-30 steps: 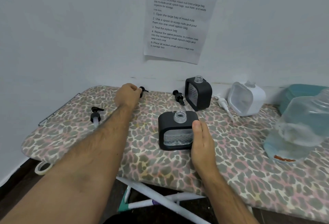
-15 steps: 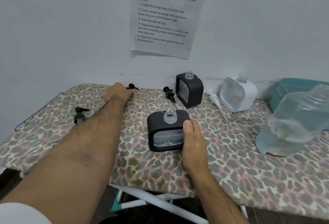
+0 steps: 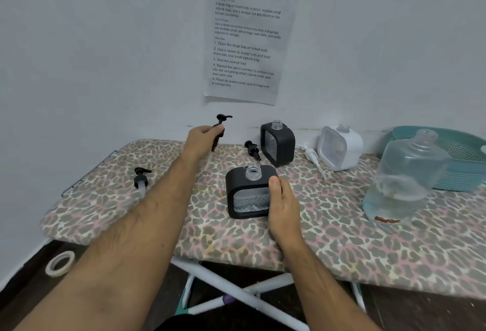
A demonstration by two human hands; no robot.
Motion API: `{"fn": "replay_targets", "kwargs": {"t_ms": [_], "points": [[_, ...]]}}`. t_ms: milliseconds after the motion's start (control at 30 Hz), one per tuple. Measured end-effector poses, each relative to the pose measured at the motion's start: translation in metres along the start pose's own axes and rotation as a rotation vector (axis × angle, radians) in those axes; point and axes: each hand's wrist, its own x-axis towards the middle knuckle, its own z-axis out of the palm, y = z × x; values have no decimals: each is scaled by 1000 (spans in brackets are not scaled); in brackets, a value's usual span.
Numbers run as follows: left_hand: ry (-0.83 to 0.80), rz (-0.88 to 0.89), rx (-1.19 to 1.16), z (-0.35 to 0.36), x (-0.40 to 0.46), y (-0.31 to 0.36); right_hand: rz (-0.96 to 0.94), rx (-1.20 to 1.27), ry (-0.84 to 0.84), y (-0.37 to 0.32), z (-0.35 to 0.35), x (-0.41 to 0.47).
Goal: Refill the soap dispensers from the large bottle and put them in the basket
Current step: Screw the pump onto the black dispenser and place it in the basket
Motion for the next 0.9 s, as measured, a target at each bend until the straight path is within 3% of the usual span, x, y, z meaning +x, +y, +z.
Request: {"fn": "replay_targets", "kwargs": {"t_ms": [133, 400, 900], "points": [[0, -9, -164, -3, -26, 24, 24, -9, 5, -3, -1, -1], [61, 152, -371, -16, -71, 71, 33, -17, 6, -5, 0, -3], [34, 313, -330, 18, -108, 58, 48, -26, -1, -6, 0, -2]]}}
